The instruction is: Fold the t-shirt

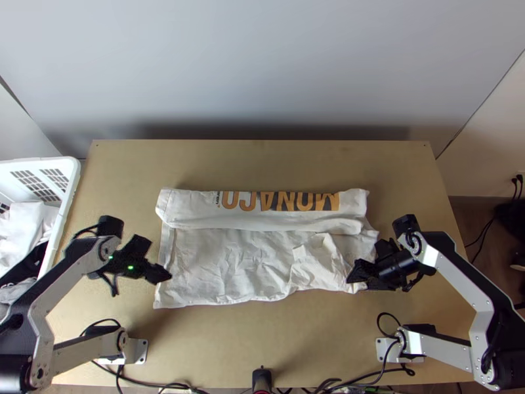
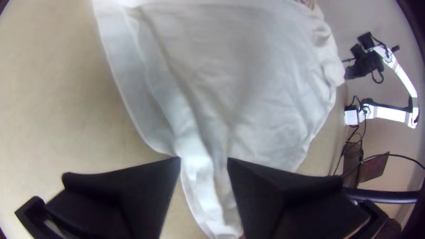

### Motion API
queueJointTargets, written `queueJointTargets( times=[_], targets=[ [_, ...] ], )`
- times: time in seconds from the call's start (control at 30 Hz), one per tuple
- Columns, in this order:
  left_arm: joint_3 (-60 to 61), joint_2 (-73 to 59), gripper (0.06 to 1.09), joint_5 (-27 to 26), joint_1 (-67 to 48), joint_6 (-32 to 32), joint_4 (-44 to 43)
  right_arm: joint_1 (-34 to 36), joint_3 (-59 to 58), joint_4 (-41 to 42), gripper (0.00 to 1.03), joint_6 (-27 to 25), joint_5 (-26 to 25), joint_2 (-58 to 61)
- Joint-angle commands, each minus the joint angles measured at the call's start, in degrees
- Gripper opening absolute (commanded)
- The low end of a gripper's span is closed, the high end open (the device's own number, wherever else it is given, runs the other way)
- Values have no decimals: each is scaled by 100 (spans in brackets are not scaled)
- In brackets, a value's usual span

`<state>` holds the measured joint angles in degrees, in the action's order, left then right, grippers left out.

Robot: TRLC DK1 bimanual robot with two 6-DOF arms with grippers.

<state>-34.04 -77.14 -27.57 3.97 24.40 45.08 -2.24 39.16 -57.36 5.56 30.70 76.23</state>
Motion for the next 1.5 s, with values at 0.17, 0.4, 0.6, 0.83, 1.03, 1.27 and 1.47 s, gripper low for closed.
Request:
queueJointTargets(
  times=[0.17,0.4,0.6,0.83,1.03,1.27,1.47],
  targets=[
    [170,490,9,59,8,-41,-210,-31,-31,806,3,472,-749,-908],
    [3,877,9,59,43,-102,-70,-48,83,814,3,472,-749,-1198],
    [-437,885,9,50,104,-234,326,-57,136,806,3,507,-758,-1294],
    [-1359,534,9,50,43,-322,757,-119,426,806,3,674,-749,-1277],
    [-2142,-213,9,50,175,-261,1161,-119,725,832,3,736,-758,-1189],
    [-2959,-837,9,50,122,-252,1469,-136,1112,894,3,762,-793,-1004],
    [-3275,-1189,9,50,78,-94,1961,-128,1156,902,3,762,-846,-943]
  ],
)
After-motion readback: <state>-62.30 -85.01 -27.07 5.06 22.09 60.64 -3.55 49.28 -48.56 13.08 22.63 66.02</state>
